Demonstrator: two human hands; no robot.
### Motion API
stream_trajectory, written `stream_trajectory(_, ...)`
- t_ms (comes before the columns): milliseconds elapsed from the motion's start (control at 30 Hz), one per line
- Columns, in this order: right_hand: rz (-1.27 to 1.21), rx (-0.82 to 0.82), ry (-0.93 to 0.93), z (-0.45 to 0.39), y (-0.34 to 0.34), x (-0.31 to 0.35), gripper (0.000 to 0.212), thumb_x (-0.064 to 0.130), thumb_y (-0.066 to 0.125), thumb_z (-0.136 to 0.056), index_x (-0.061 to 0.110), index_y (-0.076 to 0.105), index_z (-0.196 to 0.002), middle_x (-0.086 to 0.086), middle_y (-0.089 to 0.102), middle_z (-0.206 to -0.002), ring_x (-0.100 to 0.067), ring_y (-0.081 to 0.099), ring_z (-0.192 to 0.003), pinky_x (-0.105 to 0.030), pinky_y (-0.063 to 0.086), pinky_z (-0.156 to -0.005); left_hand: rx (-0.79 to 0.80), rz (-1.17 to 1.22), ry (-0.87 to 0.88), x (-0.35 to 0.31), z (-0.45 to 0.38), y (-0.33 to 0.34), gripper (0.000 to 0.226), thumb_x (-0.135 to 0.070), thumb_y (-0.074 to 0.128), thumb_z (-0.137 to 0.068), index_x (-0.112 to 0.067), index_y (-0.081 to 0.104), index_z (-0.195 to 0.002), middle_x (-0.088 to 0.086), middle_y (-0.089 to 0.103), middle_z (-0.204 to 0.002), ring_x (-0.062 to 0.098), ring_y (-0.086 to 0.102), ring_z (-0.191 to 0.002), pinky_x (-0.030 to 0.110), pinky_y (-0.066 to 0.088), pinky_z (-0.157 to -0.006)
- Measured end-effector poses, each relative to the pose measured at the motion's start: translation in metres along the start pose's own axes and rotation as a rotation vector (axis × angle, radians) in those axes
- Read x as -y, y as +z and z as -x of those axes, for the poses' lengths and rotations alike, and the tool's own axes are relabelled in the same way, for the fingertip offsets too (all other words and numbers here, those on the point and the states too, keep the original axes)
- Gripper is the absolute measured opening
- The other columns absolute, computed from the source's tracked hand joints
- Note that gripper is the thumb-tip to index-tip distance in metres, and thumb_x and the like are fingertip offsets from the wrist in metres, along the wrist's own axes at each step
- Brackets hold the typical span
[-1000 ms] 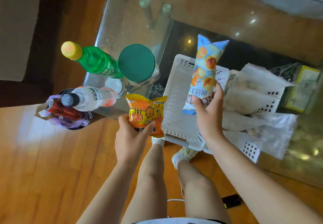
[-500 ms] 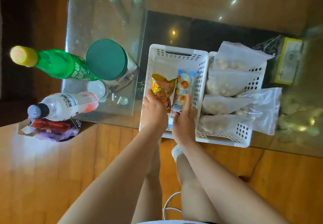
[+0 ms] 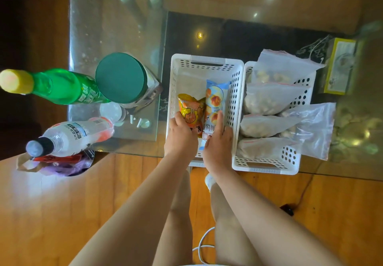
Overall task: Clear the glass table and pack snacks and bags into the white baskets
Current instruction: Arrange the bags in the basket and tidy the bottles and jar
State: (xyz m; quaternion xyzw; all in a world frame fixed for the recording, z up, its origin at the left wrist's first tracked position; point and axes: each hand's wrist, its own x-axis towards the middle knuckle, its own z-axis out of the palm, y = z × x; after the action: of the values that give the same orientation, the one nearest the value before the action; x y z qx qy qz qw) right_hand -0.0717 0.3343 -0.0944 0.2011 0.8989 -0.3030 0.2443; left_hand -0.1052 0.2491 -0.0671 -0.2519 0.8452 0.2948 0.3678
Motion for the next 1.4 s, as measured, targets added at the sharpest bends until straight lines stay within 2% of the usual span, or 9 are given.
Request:
stream_trajectory(200,-0.121,0.001,0.034,0.010,-0.009,0.005,0.073,-0.005,0.049,-0.085,0.013,0.015,-0.147,-0.011,0.031,-0.143,-0.022,0.030,-0.135,-0.026,0.032,-0.105,-0.150,0.003,0.164,0.002,0.025,-0.011,0.062,-0.011,0.049,-0.090,-0.010,0.021,-0.144,0.008,0.028,-0.146,0.026,0.032,-0.132,0.033,0.033,-0.105)
stream_trajectory(333,-0.062,-0.008,-0.006,0.017,-0.015,0.012,0.068,-0.002,0.047,-0.087,0.017,0.019,-0.145,-0.009,0.017,-0.152,-0.021,0.018,-0.141,-0.027,0.032,-0.106,-0.068,-0.029,0.183,0.004,0.030,-0.010,0.064,-0.007,0.046,-0.090,-0.012,0.017,-0.147,0.007,0.016,-0.154,0.026,0.022,-0.139,0.032,0.027,-0.110)
stream_trajectory(433,0.064,0.070,-0.065,0.014,-0.015,0.015,0.065,0.003,0.044,-0.092,0.023,0.016,-0.148,-0.004,0.000,-0.157,-0.020,0.006,-0.145,-0.030,0.031,-0.108,0.044,-0.047,0.157,0.003,0.020,-0.008,0.067,-0.006,0.041,-0.092,-0.012,0.008,-0.149,0.008,0.001,-0.158,0.025,0.007,-0.146,0.034,0.016,-0.117)
stream_trajectory(567,0.158,0.161,-0.048,0.004,-0.014,0.014,0.064,0.003,0.044,-0.093,0.022,0.017,-0.148,-0.002,-0.013,-0.157,-0.019,-0.007,-0.146,-0.029,0.024,-0.113,0.138,-0.045,0.096,0.002,0.002,-0.006,0.067,-0.003,0.040,-0.091,-0.014,0.009,-0.150,0.005,0.000,-0.159,0.026,0.009,-0.145,0.038,0.022,-0.116)
stream_trajectory(767,0.109,0.203,-0.031,-0.002,-0.017,0.012,0.064,-0.001,0.050,-0.088,0.019,0.028,-0.144,-0.002,-0.004,-0.157,-0.019,0.001,-0.146,-0.031,0.024,-0.116,0.195,-0.080,0.112,0.005,-0.013,-0.005,0.068,0.000,0.046,-0.086,-0.015,0.019,-0.146,0.007,0.015,-0.154,0.030,0.023,-0.139,0.038,0.027,-0.110)
stream_trajectory(1033,0.117,0.296,-0.031,-0.001,-0.019,0.002,0.068,0.004,0.050,-0.088,0.023,0.020,-0.147,0.002,-0.012,-0.157,-0.017,-0.001,-0.146,-0.033,0.027,-0.112,0.277,-0.039,0.126,0.009,-0.008,-0.021,0.070,-0.010,0.050,-0.089,-0.017,0.014,-0.149,0.004,0.008,-0.158,0.024,0.025,-0.141,0.033,0.028,-0.109)
stream_trajectory(1100,0.105,0.331,-0.008,-0.001,-0.024,0.002,0.069,0.005,0.049,-0.088,0.024,0.019,-0.148,0.003,-0.013,-0.157,-0.017,-0.001,-0.146,-0.032,0.025,-0.112,0.246,-0.035,0.151,0.009,0.004,-0.030,0.067,-0.013,0.050,-0.091,-0.018,0.017,-0.149,0.005,0.011,-0.158,0.024,0.028,-0.140,0.034,0.031,-0.108)
stream_trajectory(1233,0.106,0.337,0.014,-0.005,-0.044,0.014,0.060,0.012,0.053,-0.087,0.020,0.032,-0.143,-0.005,0.004,-0.157,-0.023,0.012,-0.144,-0.035,0.026,-0.110,0.178,0.071,0.190,0.017,0.039,-0.061,0.054,-0.014,0.049,-0.093,-0.019,0.033,-0.144,0.009,0.039,-0.148,0.024,0.040,-0.133,0.038,0.036,-0.107)
stream_trajectory(1400,0.145,0.361,-0.140,0.001,-0.067,0.056,0.053,0.016,0.053,-0.089,0.022,0.037,-0.140,-0.004,0.016,-0.155,-0.024,0.029,-0.138,-0.036,0.035,-0.102,-0.056,0.203,0.213,0.036,0.084,-0.108,0.043,-0.011,0.049,-0.091,-0.017,0.047,-0.134,0.007,0.054,-0.134,0.023,0.053,-0.122,0.037,0.045,-0.100)
